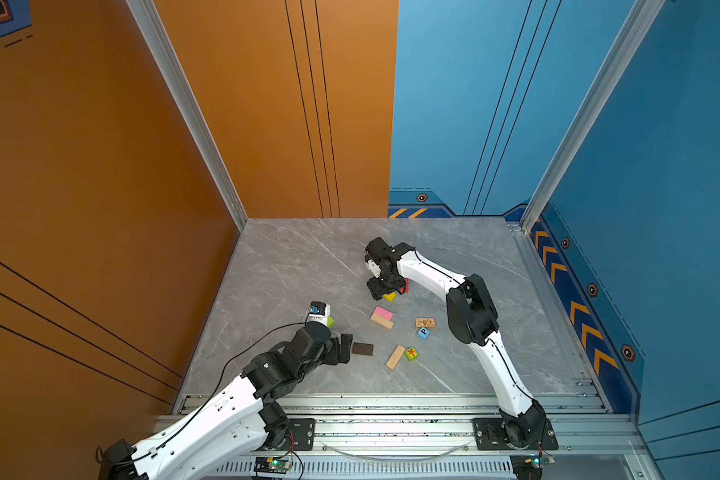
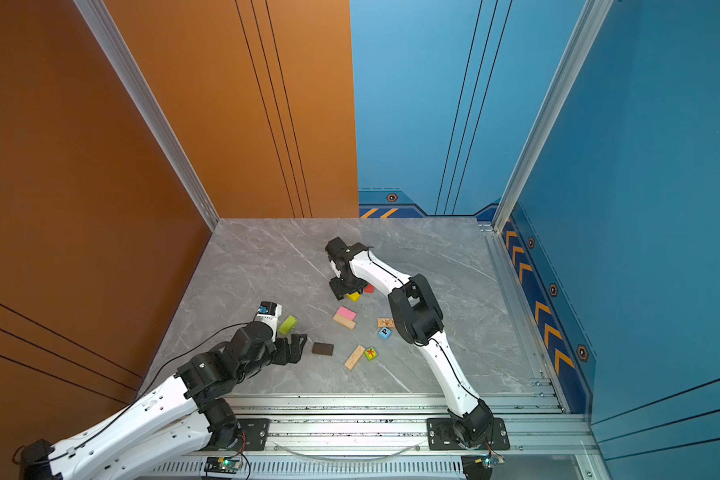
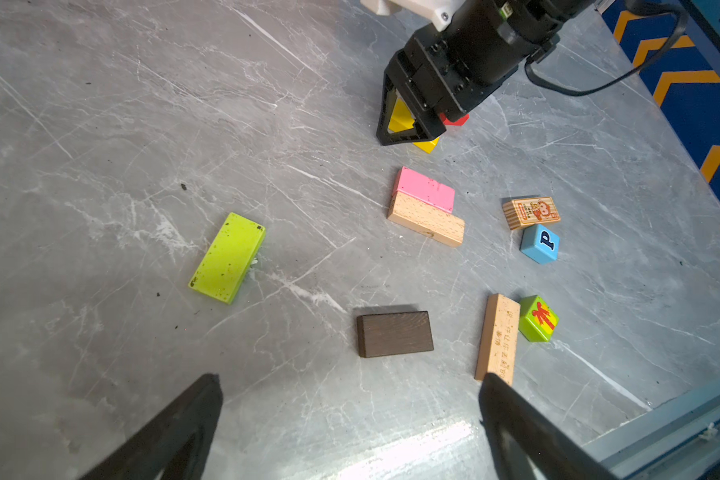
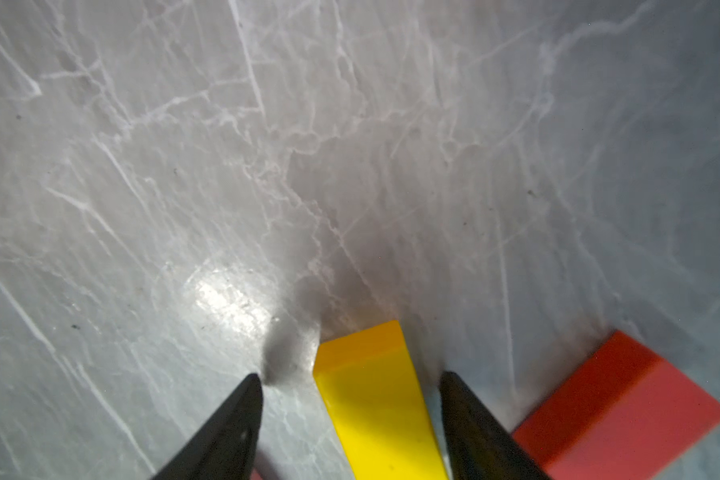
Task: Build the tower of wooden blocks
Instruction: 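Close the right gripper on the yellow block and lift it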
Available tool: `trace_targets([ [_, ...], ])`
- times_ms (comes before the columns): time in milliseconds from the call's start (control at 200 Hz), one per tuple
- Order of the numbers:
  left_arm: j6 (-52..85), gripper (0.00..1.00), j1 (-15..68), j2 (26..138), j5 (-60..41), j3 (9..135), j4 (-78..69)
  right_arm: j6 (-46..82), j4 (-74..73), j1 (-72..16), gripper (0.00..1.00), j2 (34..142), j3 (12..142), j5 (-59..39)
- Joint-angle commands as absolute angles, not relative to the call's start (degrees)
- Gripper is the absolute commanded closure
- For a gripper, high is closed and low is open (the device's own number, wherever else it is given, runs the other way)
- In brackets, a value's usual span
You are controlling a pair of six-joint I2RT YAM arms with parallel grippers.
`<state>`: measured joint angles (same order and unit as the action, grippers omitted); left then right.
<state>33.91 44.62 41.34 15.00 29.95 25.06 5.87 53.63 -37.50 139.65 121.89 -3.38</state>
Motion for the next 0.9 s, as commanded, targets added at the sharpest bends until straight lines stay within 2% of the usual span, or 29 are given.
trace_targets([
  [0,34.0,0.02,43.9,40.7,15.7,28.9,25.3,6.3,56.1,-37.8,0.45,139.4,121.2,-1.6],
  [130,33.2,0.02,43.2,41.6,14.4,29.7,24.7,8.0,55.9,-38.0,0.56,139.1,121.3,0.8],
  [265,32.5,0.02,42.7,43.1,12.8,30.6,23.9,10.2,55.9,-37.8,0.62,140.0,123.4,4.7],
  [676,31.1,0.02,41.7,43.5,12.3,32.1,24.3,13.8,55.8,-36.3,0.61,143.2,129.2,7.8],
  [896,31.2,0.02,41.4,42.8,12.1,33.0,25.6,15.0,55.9,-36.4,0.49,139.3,125.8,4.7],
])
